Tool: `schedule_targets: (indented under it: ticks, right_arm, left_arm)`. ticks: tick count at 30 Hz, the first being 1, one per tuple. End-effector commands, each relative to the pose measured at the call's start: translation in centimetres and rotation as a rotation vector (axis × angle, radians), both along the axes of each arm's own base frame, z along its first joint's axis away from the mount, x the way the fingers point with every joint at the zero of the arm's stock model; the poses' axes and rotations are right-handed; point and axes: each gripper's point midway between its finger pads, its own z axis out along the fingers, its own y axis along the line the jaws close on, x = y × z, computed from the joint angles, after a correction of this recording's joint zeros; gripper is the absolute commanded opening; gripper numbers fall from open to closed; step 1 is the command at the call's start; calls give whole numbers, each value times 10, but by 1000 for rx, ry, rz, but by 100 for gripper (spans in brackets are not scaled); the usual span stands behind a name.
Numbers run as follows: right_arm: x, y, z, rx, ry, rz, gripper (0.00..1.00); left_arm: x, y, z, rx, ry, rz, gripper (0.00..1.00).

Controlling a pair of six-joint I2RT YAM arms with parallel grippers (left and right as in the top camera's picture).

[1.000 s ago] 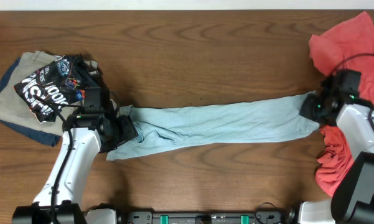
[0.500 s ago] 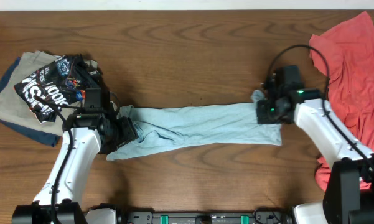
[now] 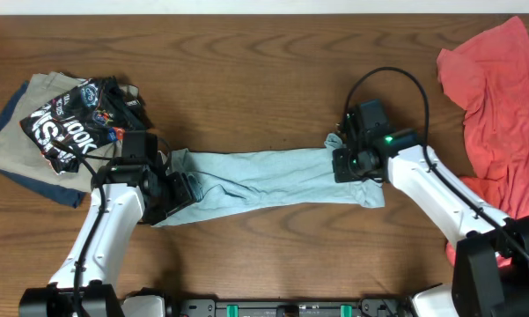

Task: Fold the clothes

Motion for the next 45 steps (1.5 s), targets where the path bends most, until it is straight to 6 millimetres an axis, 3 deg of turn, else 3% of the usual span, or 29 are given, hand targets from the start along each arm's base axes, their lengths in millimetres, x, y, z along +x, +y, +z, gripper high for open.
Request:
schedule_targets:
  ticks: [1, 14, 17, 19, 22, 26, 33, 45]
  right_arm:
    - [2, 16, 7, 41, -11, -19, 1]
    - [2, 47, 13, 116, -38, -6, 3]
    - [-6, 65, 17, 200, -8, 39, 25]
    - [-12, 81, 23, 281, 13, 91, 17]
    - [-14, 90, 28, 325, -1, 173, 16]
    - [-5, 77, 23, 249, -40, 152, 15]
    - [14, 17, 10, -23, -93, -37, 27]
    - [-24, 4, -15, -83, 54, 47, 42]
  left_arm:
    - [-3, 1, -3, 3, 10, -9, 64]
    - [-3, 1, -3, 3, 10, -9, 63]
    - [-3, 1, -3, 3, 10, -9, 64]
    - [-3, 1, -3, 3, 10, -9, 63]
    - [-3, 1, -3, 3, 11, -9, 64]
    - [-3, 1, -3, 3, 11, -9, 64]
    - [-3, 1, -3, 3, 11, -9, 64]
    - [-3, 1, -3, 3, 11, -9, 64]
